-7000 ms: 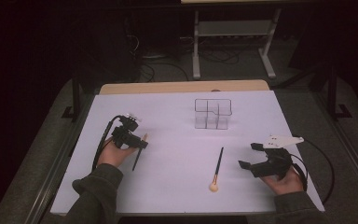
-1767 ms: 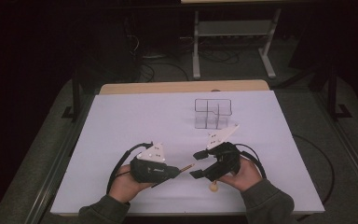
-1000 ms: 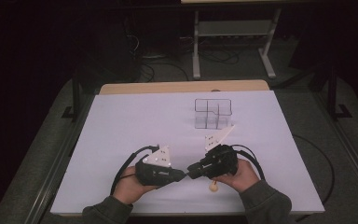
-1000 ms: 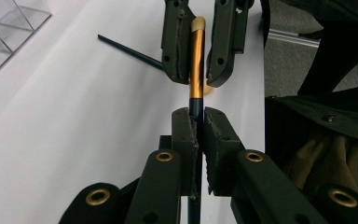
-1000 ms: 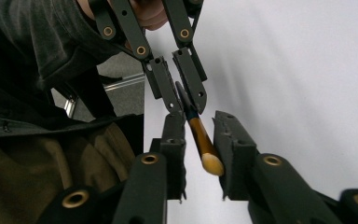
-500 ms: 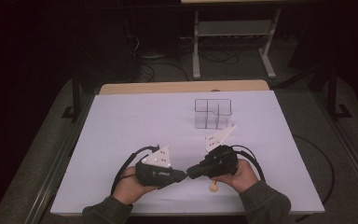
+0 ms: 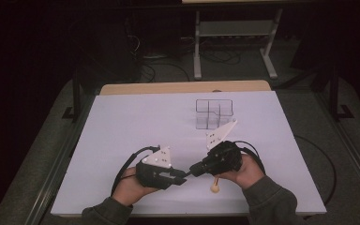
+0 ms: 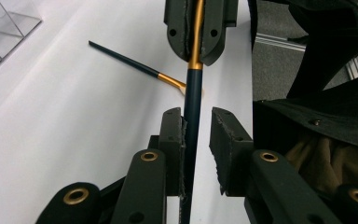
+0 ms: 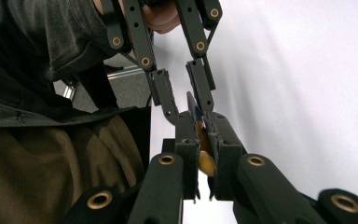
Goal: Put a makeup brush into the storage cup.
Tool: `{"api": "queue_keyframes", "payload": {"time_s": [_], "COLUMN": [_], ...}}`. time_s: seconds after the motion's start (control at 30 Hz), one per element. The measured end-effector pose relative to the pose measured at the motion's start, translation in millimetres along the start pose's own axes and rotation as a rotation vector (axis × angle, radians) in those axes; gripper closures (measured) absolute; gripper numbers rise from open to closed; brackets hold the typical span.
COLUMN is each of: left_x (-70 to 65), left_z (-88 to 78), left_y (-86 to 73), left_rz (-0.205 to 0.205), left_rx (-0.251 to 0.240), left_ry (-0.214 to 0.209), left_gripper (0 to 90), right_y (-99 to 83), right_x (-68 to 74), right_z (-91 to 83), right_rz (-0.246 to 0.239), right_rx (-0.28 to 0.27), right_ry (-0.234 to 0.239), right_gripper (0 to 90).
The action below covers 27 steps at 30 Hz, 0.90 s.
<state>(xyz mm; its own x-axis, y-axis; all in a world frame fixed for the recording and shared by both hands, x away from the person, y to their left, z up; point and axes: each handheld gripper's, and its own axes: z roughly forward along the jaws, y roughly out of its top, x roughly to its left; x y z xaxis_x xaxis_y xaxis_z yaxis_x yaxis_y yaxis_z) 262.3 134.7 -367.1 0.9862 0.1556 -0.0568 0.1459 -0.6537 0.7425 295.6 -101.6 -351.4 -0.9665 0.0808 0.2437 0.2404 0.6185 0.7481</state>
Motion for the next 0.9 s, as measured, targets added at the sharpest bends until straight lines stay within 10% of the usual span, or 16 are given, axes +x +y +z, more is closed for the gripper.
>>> {"api": "queue_keyframes", "payload": {"time_s": [0.9], "left_x": [1.1], "left_z": [-0.3], "left_y": [-0.9], "left_rz": [-0.019], "left_rx": [-0.002], "left_ry": [0.001], "left_gripper": [81.7], "right_y": [13.9], "right_x": [-0.4], "right_z": [8.6], "right_rz": [-0.040], "right_rx": [0.051], "right_ry": [0.019], "right_gripper": [83.0]}}
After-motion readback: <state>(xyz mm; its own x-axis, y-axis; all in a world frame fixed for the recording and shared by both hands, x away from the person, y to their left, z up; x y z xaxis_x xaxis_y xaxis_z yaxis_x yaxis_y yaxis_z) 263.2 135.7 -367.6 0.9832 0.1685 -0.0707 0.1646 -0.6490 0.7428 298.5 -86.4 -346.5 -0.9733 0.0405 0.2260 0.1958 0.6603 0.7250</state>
